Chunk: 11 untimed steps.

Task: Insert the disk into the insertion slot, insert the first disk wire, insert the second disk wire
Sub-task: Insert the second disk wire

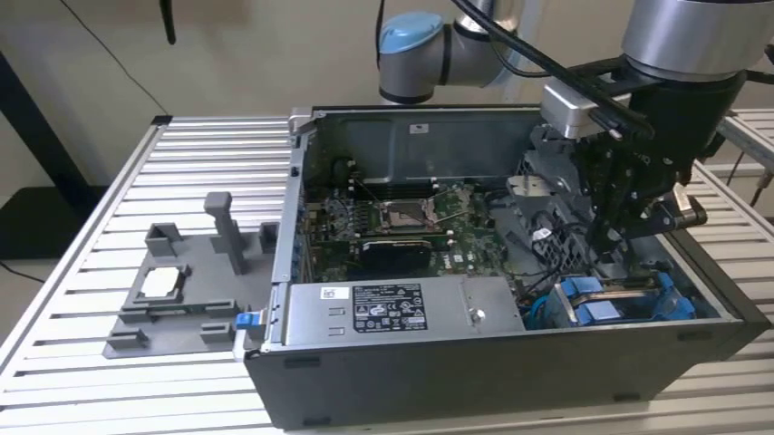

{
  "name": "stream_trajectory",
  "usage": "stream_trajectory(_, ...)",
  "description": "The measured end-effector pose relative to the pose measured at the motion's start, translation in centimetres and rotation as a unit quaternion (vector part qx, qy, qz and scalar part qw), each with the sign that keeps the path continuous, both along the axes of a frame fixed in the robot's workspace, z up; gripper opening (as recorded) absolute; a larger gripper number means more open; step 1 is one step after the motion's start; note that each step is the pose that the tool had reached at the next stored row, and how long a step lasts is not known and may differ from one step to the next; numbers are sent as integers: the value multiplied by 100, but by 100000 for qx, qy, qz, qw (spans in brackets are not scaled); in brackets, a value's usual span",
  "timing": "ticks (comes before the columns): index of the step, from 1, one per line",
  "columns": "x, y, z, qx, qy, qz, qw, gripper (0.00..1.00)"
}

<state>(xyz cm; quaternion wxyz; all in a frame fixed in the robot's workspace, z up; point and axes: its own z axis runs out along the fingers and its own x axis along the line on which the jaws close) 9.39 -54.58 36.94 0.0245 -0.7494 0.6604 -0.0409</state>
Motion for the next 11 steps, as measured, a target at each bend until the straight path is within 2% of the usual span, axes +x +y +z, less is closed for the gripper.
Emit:
stream_trajectory(3,72,-21,-6,3,1129,0,99994,16)
stream_trajectory(5,115,-36,-12,0,1723,0,99985,16)
stream_trajectory(7,148,-49,-19,2,2056,-1,99979,16)
stream_trajectory(9,175,-58,-24,32,2239,1,99975,16)
stream_trajectory(11,195,-63,-31,366,2335,7,99972,16)
